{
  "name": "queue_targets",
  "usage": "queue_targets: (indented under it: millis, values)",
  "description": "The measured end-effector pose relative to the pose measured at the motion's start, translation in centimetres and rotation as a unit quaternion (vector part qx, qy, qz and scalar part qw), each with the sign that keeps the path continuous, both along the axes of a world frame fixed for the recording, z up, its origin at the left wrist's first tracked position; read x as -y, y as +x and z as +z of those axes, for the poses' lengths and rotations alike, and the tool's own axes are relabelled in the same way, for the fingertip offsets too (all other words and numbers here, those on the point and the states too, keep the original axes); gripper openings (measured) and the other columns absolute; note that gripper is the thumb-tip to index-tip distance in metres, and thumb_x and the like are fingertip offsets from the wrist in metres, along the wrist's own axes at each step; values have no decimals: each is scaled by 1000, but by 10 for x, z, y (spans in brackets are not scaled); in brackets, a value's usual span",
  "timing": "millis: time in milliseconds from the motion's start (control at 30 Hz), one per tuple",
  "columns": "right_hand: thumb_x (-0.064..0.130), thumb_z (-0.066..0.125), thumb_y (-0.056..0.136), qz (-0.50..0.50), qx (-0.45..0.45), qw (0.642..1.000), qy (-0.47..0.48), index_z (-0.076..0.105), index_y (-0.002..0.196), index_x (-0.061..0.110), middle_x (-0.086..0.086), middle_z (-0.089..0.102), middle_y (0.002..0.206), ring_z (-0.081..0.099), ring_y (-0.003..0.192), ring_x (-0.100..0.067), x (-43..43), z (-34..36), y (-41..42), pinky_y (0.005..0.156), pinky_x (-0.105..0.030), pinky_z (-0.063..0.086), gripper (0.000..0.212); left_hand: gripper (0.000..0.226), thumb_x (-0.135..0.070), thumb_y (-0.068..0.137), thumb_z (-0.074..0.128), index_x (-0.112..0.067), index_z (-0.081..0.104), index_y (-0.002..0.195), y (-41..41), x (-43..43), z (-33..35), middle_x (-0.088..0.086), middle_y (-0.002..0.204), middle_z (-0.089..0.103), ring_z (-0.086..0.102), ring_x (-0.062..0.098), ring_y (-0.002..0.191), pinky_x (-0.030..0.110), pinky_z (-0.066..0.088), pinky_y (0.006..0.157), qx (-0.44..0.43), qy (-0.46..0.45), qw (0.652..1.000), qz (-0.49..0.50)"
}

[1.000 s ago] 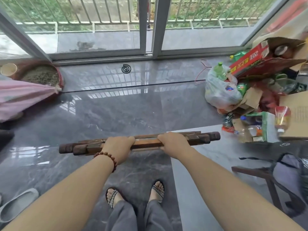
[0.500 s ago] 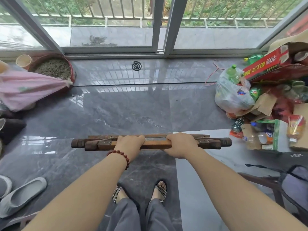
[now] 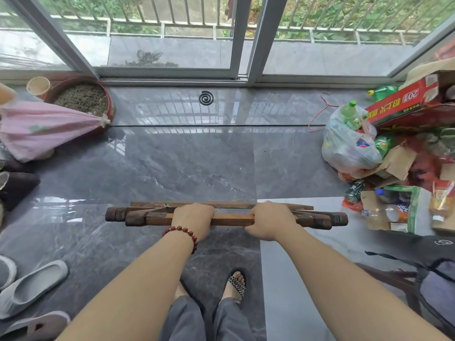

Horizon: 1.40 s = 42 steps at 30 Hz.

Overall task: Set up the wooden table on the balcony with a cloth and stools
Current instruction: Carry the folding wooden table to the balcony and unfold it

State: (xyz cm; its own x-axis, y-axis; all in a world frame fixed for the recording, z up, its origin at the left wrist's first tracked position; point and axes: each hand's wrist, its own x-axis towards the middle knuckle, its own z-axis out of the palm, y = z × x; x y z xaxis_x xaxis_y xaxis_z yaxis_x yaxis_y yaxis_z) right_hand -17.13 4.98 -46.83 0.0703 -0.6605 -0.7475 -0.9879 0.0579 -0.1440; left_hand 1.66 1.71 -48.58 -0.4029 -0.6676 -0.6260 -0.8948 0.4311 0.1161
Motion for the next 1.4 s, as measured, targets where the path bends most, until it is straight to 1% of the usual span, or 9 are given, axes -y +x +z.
queue_targets:
  millis: [367,567,800,900,1000,1100,1167,1267,1400]
  values:
    - [46,54,79,-12,20,1000,-16,65,85,23,1,59,79,57,75,-22,12,-2,-6,70,-31,50,26,15,-27,90,49,-23,56,104,-4,15,-2,2,106,64,61,26,100,37,47,80,13,-5,1000,-3]
    - [46,54,80,-13,34,999,34,61,76,24,1,57,76,56,75,-23,23,-7,-8,67,-28,47,23,20,-24,91,48,-26,56,110,-6,19,6,0,112,59,55,24,110,39,37,93,23,-16,1000,-8]
    - [42,54,77,-88,29,996,4,64,83,26,2,64,84,60,81,-22,14,0,-4,70,-29,49,20,25,-11,96,39,-23,50,115,-4,34,27,4,113,56,54,27,107,35,37,71,21,-64,986,-153]
    - [42,52,81,-158,24,987,-13,65,88,26,3,64,86,57,80,-23,7,8,-6,67,-28,44,22,26,-8,95,42,-22,50,115,-16,50,40,3,114,55,53,26,108,37,39,80,19,-114,969,-219]
    - [40,51,81,-257,21,966,-26,66,88,27,3,62,79,56,75,-25,-6,10,-8,62,-27,41,21,27,-10,95,42,-21,49,119,-29,61,51,1,119,54,50,25,114,36,38,87,-4,-150,960,-237]
    - [41,50,79,-364,39,930,-34,67,89,27,3,66,80,60,74,-24,-19,3,-1,60,-27,42,24,37,-6,89,52,-21,47,123,-34,63,57,3,127,48,43,23,120,36,44,91,-64,-161,974,-146]
    - [41,49,81,-434,70,898,-26,67,89,25,2,66,81,61,76,-24,-20,-2,9,64,-28,45,25,49,-2,87,54,-18,42,131,-37,57,57,7,141,36,36,25,128,38,48,91,-105,-142,981,-79]
    - [37,48,83,-527,120,841,-40,66,87,23,1,66,80,61,74,-23,-12,-5,21,67,-29,50,23,63,-2,93,47,-18,20,147,-38,44,55,10,155,12,28,27,137,38,49,89,-101,-121,981,-114]
    - [31,51,84,-587,179,788,-52,61,76,21,0,57,64,52,60,-20,3,-10,29,50,-26,35,16,58,-10,96,49,-19,22,147,-33,38,41,6,153,23,37,24,133,37,48,88,-90,-121,980,-128]
